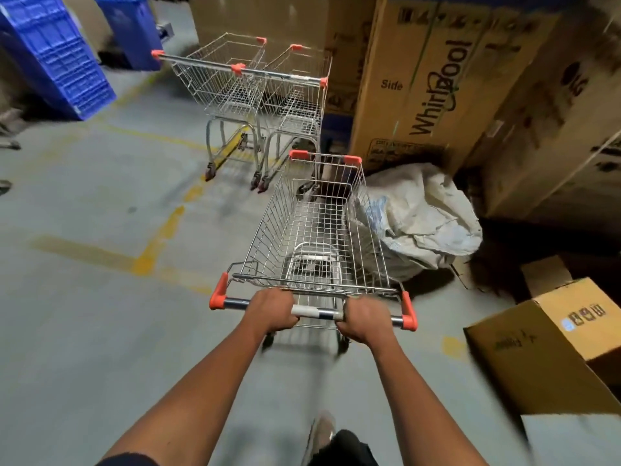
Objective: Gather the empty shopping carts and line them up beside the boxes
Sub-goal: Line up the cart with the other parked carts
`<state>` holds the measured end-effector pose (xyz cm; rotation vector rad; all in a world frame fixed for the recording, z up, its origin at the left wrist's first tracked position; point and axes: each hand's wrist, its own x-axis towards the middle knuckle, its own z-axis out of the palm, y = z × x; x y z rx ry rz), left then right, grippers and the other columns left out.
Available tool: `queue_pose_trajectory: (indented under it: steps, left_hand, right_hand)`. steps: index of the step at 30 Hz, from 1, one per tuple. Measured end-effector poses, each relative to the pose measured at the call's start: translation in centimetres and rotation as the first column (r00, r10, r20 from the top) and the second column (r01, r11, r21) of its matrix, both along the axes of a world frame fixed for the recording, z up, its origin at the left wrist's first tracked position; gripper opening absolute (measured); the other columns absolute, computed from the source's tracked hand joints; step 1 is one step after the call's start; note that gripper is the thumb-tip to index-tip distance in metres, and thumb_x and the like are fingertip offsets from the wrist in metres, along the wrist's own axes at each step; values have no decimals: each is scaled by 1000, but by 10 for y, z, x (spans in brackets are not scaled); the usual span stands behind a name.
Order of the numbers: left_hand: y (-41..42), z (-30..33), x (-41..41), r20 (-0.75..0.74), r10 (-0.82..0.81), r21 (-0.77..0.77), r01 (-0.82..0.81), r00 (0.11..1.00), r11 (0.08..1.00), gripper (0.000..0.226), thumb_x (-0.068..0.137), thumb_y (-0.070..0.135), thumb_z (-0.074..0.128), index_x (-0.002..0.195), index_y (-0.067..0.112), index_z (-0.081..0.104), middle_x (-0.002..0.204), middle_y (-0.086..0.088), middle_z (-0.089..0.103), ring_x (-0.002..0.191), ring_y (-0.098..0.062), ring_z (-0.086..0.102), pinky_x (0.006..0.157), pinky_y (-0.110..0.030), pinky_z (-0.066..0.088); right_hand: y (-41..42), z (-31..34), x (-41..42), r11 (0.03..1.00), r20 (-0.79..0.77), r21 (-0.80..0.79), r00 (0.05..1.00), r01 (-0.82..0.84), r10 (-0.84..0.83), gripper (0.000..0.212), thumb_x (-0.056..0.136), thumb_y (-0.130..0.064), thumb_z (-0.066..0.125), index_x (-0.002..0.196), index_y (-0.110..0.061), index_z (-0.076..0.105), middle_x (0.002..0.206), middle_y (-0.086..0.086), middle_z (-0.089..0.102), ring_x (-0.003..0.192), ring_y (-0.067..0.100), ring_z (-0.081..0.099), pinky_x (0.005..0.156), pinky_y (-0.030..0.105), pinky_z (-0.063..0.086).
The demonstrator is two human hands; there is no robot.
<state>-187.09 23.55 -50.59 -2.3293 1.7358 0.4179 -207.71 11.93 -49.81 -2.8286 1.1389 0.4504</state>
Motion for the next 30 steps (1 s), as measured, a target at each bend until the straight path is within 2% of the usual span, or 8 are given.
queue_pose_trajectory:
  steps: [4,7,13,16,21,24,27,30]
  left_hand:
    - [23,-3,-31,-8,73,-6,-73,997,997,32,83,48,60,100,23,69,94,-1,72,90,-25,68,77,-34,52]
    - [31,-1,-59,-22,153,-3,-153,988,988,32,82,46,60,100,22,71,91,-1,72,87,-24,68,76,-34,54]
    - [42,-6,-120,-21,317,33,-316,948,948,35,85,47,60,109,23,69,103,-3,72,97,-26,68,83,-36,54]
    - [43,-9,-151,-19,372,50,-370,928,928,37,87,48,58,111,22,68,107,-4,71,101,-27,67,84,-36,52]
    - [49,-2,-182,-171,455,54,-453,874,890,37,84,49,59,106,22,70,100,-4,71,93,-26,66,77,-34,51]
    - [46,5,-189,-284,485,95,-480,827,872,30,86,43,65,102,19,72,87,-3,66,82,-22,62,69,-30,47]
    - [42,8,-192,-300,518,104,-513,801,852,30,84,44,65,99,19,72,87,-4,68,77,-20,59,65,-29,44]
    - [43,7,-185,-300,590,50,-606,749,794,30,79,48,64,93,23,71,81,3,67,75,-19,63,62,-28,46]
  right_hand:
    - [4,-1,-20,997,11,12,997,-82,82,33,86,-55,57,88,-23,61,86,2,69,78,27,66,65,34,43]
    - [-4,-1,-35,989,-7,8,989,-147,147,38,86,-59,56,88,-22,65,82,-1,68,70,25,60,64,33,44]
    - [-21,5,-67,949,-7,40,949,-314,315,30,86,-49,55,93,-21,64,93,4,72,89,28,69,80,37,54]
    - [-31,1,-81,920,-2,52,921,-389,389,34,83,-47,55,101,-20,66,97,5,73,92,30,69,84,39,55]
    - [-47,0,-96,873,5,26,874,-486,486,34,82,-47,56,100,-21,66,98,3,73,91,29,71,77,36,53]
    - [-56,2,-96,845,-2,28,846,-533,534,31,83,-46,55,97,-22,66,96,3,73,88,29,70,75,36,53]
    - [-63,3,-88,828,-5,32,828,-560,561,28,81,-45,56,94,-22,65,95,3,73,86,29,70,74,35,53]
    - [-67,7,-69,812,-9,18,812,-583,583,26,81,-45,57,93,-23,64,95,3,73,87,29,70,73,35,51]
